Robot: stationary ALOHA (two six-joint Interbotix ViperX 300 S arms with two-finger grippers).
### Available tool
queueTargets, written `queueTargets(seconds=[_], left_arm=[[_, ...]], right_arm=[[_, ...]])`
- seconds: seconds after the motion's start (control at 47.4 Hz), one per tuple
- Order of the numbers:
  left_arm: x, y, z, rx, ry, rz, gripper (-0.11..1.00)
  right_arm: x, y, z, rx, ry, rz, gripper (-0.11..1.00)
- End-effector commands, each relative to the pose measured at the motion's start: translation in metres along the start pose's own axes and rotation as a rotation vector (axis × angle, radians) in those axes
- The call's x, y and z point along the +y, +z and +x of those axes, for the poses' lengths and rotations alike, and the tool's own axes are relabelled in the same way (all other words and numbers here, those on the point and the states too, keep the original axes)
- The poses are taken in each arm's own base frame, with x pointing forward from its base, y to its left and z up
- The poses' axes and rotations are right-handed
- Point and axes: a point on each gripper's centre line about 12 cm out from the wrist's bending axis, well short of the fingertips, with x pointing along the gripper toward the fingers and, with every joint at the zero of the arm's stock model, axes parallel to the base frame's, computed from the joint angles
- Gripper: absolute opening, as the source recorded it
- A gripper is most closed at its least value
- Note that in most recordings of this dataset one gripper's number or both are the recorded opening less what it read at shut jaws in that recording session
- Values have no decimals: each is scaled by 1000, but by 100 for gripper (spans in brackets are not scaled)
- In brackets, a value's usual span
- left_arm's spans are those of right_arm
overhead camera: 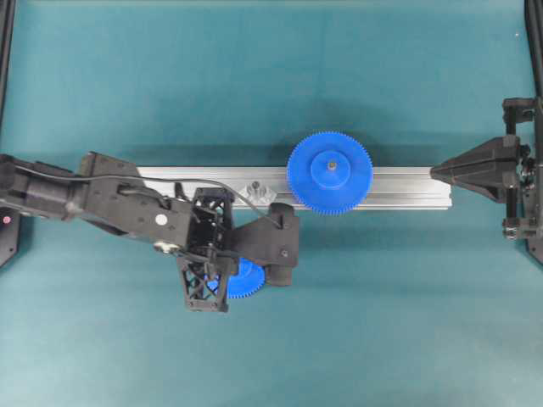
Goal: Find the location of the shaft and insert the small gear.
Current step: 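Position the left gripper above the small blue gear's hub, then lower the left gripper and close its fingers on the gear hub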
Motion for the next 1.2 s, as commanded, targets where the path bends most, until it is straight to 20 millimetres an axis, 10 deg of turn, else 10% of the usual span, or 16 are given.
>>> queueTargets(seconds=[0.0,1.18], left_arm=[[-3,13,-11,-44,-4,4,0],[-3,15,-14,-63,-5,14,6]], right_arm=[[0,4,1,-16,-2,10,-1],[0,2,-1,-19,-1,13,-1]])
